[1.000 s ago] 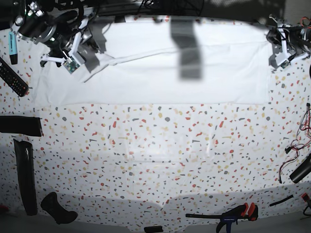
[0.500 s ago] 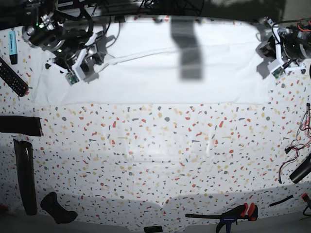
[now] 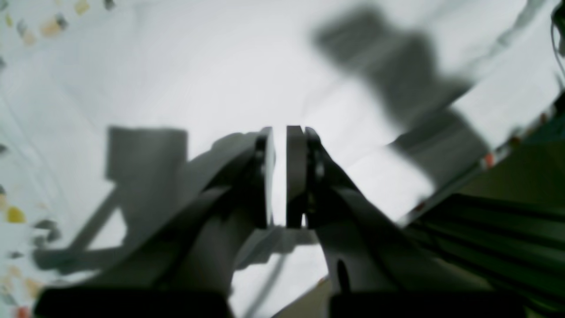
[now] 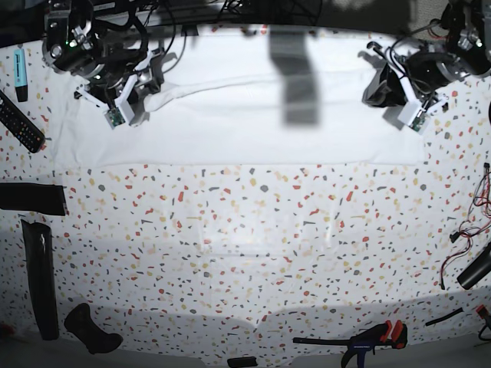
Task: Fold the T-shirt properly
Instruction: 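Release the strip and lower both grippers onto its folded edge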
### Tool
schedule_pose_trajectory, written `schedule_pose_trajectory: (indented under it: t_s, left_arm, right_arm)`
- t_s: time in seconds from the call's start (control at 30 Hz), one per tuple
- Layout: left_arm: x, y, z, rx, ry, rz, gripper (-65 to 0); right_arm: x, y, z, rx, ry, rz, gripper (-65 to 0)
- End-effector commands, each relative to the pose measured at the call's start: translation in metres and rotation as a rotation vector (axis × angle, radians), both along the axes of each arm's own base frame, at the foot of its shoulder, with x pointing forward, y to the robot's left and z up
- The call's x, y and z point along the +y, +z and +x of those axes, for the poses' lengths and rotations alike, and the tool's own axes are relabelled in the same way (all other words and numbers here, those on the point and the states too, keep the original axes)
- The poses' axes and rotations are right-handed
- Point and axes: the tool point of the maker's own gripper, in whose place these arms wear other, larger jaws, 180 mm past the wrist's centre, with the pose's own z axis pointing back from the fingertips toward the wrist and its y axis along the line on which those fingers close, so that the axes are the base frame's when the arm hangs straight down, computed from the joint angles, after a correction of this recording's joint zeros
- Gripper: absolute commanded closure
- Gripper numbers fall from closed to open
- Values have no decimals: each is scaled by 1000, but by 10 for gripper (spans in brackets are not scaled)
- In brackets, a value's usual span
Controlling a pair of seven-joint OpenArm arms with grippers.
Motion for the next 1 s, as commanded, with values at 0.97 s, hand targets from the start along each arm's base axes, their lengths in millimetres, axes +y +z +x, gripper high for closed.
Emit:
schedule_pose_trajectory:
  t_s: [0.97]
  left_arm:
    - [161,-100,82,206,378,219,-52]
  right_arm:
    - [63,-5,132,-66,157,84,-282]
